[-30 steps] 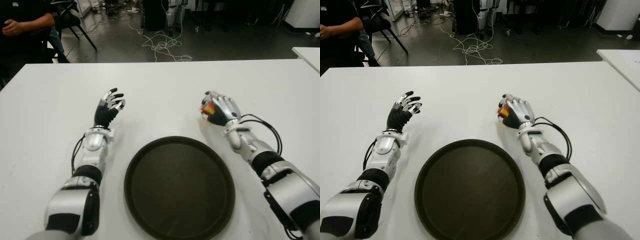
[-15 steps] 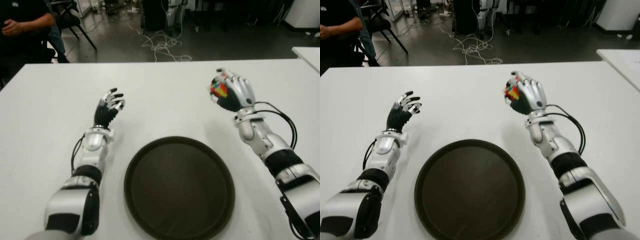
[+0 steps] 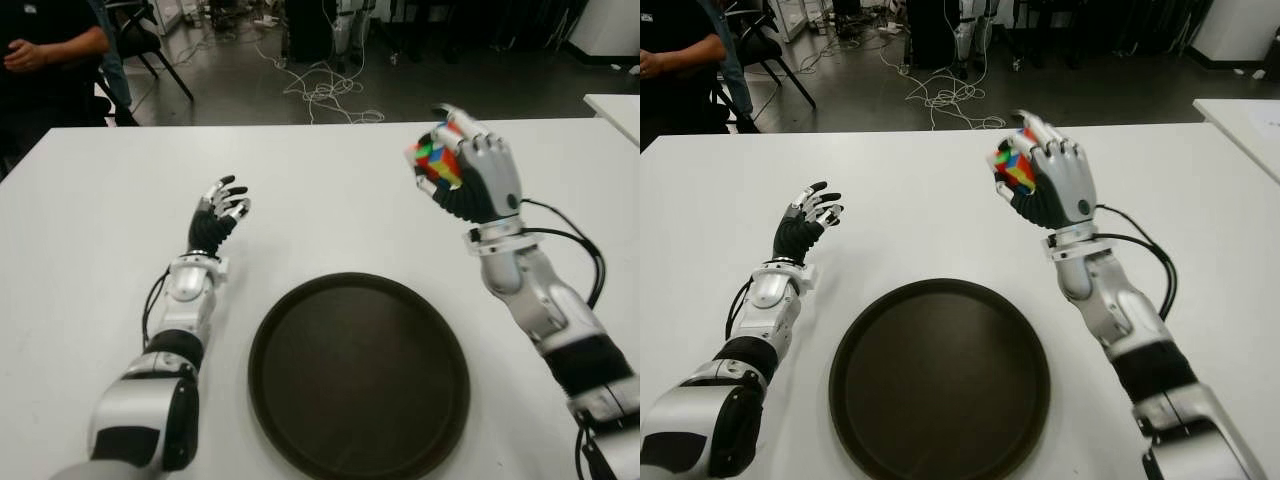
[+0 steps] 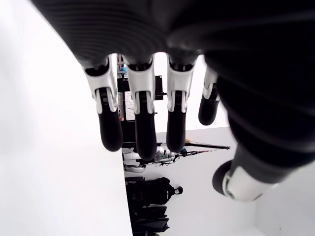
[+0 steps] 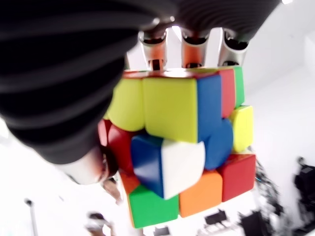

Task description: Pick up the Rubik's Cube and put it in the plate

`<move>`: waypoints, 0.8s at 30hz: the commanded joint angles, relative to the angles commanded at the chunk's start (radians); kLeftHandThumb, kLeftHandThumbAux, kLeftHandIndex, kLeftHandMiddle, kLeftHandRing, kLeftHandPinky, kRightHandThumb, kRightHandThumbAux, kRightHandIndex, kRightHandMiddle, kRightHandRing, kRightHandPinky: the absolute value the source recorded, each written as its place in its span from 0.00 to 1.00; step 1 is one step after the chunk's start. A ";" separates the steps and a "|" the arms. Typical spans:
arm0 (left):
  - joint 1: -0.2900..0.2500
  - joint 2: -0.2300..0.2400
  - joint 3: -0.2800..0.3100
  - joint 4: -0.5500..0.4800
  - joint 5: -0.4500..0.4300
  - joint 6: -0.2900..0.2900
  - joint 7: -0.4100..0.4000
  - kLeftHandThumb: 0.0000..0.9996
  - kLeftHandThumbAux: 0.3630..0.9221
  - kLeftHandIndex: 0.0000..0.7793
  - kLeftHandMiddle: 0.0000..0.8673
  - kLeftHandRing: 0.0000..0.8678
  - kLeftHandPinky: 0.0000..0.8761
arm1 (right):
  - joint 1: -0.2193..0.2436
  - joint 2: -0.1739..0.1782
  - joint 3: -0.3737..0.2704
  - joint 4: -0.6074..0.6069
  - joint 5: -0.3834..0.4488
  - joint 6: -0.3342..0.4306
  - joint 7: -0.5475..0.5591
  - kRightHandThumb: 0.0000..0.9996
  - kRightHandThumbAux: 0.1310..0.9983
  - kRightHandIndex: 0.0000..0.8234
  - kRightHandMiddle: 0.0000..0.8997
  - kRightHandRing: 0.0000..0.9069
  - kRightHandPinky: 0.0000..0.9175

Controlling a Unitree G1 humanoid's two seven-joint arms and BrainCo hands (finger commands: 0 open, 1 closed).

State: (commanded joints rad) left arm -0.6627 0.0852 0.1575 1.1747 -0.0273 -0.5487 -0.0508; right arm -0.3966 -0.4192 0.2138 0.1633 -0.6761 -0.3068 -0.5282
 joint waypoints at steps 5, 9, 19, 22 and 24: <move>-0.001 0.000 0.001 0.001 -0.001 0.002 -0.001 0.30 0.60 0.21 0.30 0.31 0.32 | 0.001 0.019 -0.023 0.030 0.028 -0.102 -0.031 0.69 0.70 0.51 0.68 0.69 0.71; 0.000 0.001 0.001 0.000 -0.001 0.001 -0.001 0.30 0.60 0.21 0.30 0.31 0.32 | -0.007 0.036 -0.023 0.075 0.048 -0.159 -0.029 0.69 0.69 0.52 0.71 0.72 0.73; 0.002 0.003 -0.001 -0.005 0.002 0.003 0.005 0.30 0.59 0.21 0.30 0.31 0.32 | 0.035 -0.165 0.124 -0.089 0.405 -0.193 0.734 0.70 0.69 0.52 0.70 0.71 0.69; 0.003 0.004 -0.001 -0.006 0.003 0.003 0.006 0.30 0.60 0.22 0.31 0.31 0.32 | 0.012 -0.218 0.168 -0.097 0.506 -0.218 0.917 0.70 0.69 0.52 0.69 0.69 0.67; 0.002 0.005 -0.003 -0.007 0.005 0.003 0.007 0.31 0.60 0.22 0.31 0.31 0.31 | -0.002 -0.241 0.181 -0.105 0.562 -0.206 1.015 0.70 0.69 0.52 0.69 0.69 0.67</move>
State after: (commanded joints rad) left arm -0.6603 0.0899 0.1543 1.1677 -0.0221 -0.5462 -0.0439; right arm -0.3986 -0.6605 0.3947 0.0581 -0.1141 -0.5131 0.4863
